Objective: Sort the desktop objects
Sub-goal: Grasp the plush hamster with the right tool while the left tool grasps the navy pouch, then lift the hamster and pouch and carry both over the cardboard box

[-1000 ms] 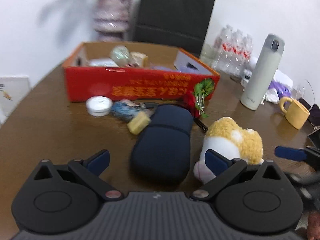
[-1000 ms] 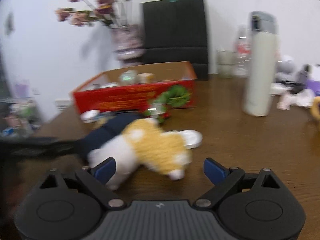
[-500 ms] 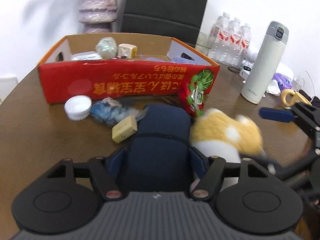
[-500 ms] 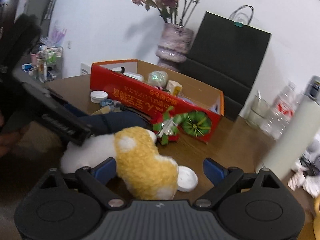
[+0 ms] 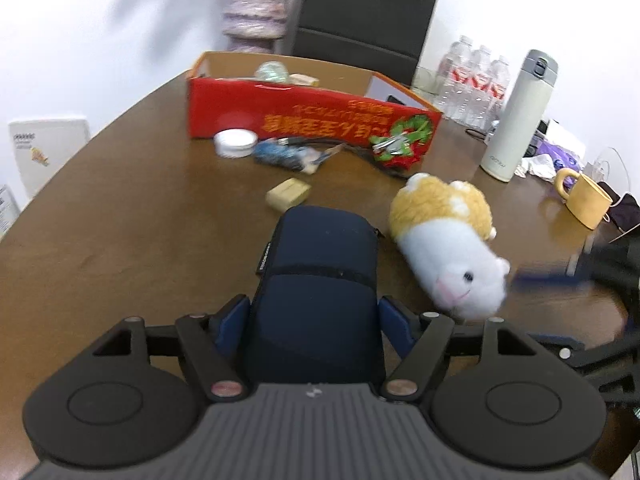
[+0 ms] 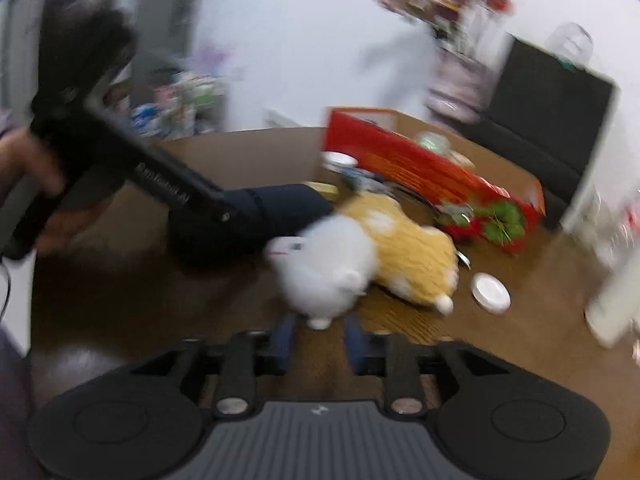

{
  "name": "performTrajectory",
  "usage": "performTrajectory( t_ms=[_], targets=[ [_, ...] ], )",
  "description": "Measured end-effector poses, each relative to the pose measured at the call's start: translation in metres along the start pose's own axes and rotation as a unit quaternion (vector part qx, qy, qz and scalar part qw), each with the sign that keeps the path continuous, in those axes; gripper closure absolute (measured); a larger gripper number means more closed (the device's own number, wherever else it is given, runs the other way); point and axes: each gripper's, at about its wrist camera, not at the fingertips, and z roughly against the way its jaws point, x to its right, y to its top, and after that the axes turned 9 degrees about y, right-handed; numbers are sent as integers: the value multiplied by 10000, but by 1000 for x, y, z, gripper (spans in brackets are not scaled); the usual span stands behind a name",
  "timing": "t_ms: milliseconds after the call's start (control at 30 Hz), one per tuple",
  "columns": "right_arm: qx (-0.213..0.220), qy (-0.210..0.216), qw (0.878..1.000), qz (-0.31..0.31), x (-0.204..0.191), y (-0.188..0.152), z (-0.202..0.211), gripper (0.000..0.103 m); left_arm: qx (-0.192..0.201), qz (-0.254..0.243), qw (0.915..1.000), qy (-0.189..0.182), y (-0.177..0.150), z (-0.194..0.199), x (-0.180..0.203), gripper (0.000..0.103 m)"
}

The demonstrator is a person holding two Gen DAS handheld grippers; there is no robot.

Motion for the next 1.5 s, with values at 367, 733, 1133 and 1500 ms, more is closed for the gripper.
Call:
performTrajectory(
  t_ms=[367, 733, 1133, 1500],
  targets=[
    [-753, 1014, 9664, 2241, 76, 34, -53, 10, 74, 66, 9995, 304, -7, 18, -25, 23],
    [-1336, 2302, 9416, 2061, 113, 79, -96, 19, 12, 155, 9998, 122, -2, 9, -29, 20],
    [-807, 1179, 9846, 1009, 91, 48, -72, 51, 73, 230, 9997, -18, -3, 1, -26, 21],
    [-147, 56, 9810, -1932, 49, 17, -5, 28, -107, 86, 9998, -165, 8, 2, -4, 7]
  ],
)
